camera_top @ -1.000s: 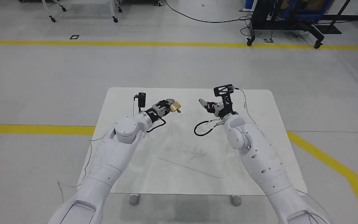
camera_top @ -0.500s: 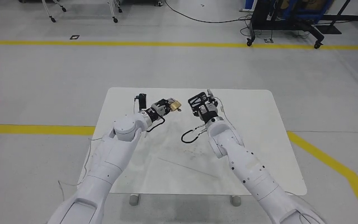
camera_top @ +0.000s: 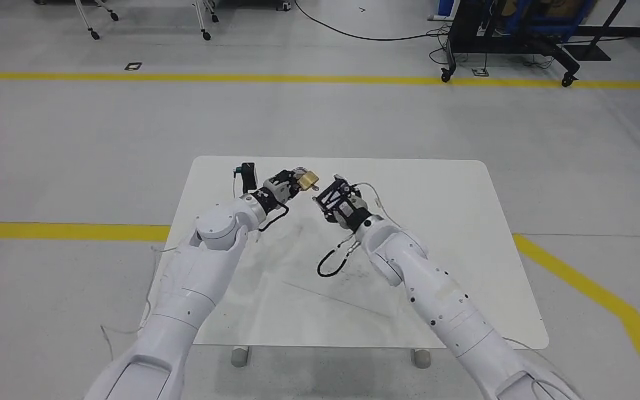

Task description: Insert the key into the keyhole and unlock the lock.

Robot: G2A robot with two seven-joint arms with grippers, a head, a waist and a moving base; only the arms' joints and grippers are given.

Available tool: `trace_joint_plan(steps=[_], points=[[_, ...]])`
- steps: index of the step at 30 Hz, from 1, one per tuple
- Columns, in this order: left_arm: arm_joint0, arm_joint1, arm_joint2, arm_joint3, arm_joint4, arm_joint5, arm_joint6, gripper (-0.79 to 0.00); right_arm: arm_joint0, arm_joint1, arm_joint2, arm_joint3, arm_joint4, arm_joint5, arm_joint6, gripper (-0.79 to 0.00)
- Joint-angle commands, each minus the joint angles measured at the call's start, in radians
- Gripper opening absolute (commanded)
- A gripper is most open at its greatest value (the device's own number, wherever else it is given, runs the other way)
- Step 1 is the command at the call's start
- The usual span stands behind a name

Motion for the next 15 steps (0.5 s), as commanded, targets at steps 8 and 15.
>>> trace_joint_plan(steps=[8, 15], points=[[-0.001, -0.002, 0.005, 0.002, 0.011, 0.006, 0.003, -0.785, -0.053, 0.001, 0.005, -0.054, -0.044, 0.013, -0.076, -0.419], [-0.002, -0.003, 0.007, 0.003, 0.020, 0.002, -0.003, -0.785, -0.061, 0.003, 0.034, -0.057, 0.020, -0.073, -0.122, -0.477]])
